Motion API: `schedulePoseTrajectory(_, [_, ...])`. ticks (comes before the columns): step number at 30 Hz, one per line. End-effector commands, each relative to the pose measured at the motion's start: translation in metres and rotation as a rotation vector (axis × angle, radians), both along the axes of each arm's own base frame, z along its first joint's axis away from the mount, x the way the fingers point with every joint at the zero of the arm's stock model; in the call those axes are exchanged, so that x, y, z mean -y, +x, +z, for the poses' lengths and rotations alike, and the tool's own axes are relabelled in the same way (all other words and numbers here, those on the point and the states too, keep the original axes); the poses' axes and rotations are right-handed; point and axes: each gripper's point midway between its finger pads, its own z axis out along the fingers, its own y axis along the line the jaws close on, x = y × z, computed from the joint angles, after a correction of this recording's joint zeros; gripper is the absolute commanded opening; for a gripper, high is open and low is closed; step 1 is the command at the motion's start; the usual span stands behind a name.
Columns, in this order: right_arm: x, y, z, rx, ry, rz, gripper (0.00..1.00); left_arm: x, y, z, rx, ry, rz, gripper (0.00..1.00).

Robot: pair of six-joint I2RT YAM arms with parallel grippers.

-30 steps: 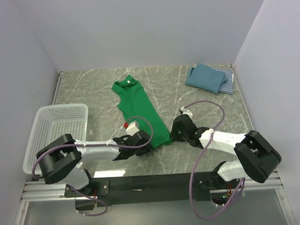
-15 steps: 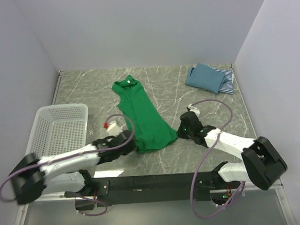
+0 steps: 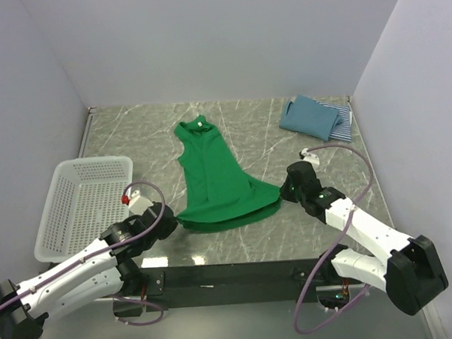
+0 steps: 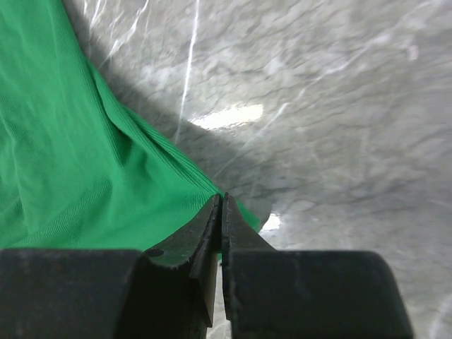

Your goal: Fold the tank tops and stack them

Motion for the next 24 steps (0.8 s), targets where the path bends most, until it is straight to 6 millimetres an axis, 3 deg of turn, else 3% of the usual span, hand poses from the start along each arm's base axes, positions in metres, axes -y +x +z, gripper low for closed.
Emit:
schedulePoseTrajectory(1, [0.019,0.009,0.028,0.066,-0.046,-0.059,0.08,-0.007,-0.002,0.001,-0.015,0.027,0.014,0.01])
schedulePoseTrajectory(9, [0.023,0.011,0.051,0.109,-0.058,-0.050,0.08,-0.012,0.000,0.023,0.042,-0.005,0.030,0.01])
schedulePoseTrajectory(15, [0.016,0.004,0.034,0.069,-0.035,-0.012,0.10,-0.005,-0.003,0.017,0.021,-0.019,-0.002,0.00])
schedulePoseTrajectory(19, [-0.029,-0.013,0.028,0.063,0.070,0.183,0.29,-0.004,-0.005,0.011,0.012,-0.026,-0.006,0.01])
schedulePoseTrajectory(21, [-0.042,-0.024,0.025,0.064,0.034,0.219,0.37,-0.006,-0.005,0.011,0.011,-0.025,0.006,0.00])
schedulePoseTrajectory(24, [-0.034,-0.028,0.010,0.028,-0.018,0.175,0.42,-0.013,-0.005,0.014,0.016,-0.025,0.042,0.01])
